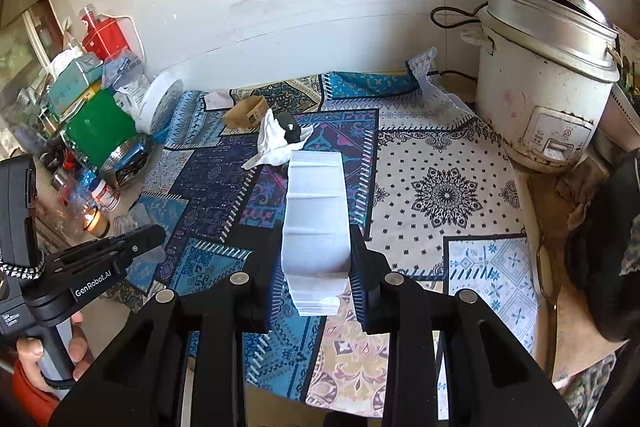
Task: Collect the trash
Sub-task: 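Carry the jar and white tray down over the floor bin with both tools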
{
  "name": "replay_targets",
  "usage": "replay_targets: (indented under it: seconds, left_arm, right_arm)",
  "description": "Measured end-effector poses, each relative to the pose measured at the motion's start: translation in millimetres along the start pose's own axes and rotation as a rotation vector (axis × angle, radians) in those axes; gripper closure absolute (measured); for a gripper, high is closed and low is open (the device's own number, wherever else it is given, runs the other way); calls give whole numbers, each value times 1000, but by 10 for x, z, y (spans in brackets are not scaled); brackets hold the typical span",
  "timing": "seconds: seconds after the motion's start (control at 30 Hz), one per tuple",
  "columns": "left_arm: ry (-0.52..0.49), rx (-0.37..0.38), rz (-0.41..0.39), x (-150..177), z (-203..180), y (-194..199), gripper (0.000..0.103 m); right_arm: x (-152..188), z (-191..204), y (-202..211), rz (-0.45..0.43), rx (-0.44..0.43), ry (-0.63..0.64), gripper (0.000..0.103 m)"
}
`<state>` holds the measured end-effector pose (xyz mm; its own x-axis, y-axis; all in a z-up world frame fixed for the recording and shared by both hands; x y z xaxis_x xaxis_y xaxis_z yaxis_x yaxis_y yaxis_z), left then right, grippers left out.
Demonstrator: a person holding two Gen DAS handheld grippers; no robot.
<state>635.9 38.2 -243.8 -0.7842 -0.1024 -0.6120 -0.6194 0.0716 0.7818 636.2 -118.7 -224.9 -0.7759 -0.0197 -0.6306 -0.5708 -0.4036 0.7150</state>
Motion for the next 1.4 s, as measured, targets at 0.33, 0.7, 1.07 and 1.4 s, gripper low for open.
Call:
replay_targets:
  seconds: [0.33, 0.7, 1.07, 1.4]
  left_arm:
    - [-86, 25, -8, 766, 13, 515, 95]
    - [-142, 43, 99, 1917, 55, 783, 95]
    - [-99, 69, 241, 2763, 31, 283, 95]
    - [-4, 62, 373, 3785, 182, -1024, 95]
  right_arm:
    - [829, 313, 261, 22, 44, -35, 77]
    - [1981, 439, 331, 139, 48, -127, 77]
    - [2729, 211, 40, 262, 72, -153, 77]
    - [3410, -329, -792, 338, 66, -185, 77]
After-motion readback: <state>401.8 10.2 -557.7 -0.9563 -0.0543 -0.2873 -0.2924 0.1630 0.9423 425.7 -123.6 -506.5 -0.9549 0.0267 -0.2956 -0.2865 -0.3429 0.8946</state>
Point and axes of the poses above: each gripper's, at about its wrist camera, not at the fingertips, and y roughly against the way its jaws point, z to its left, x to its underside, the point moved 9 cm from there along -y, roughly the way its jaws point, and after that the axes turned 6 degrees about -y, right-handed, at the moved point
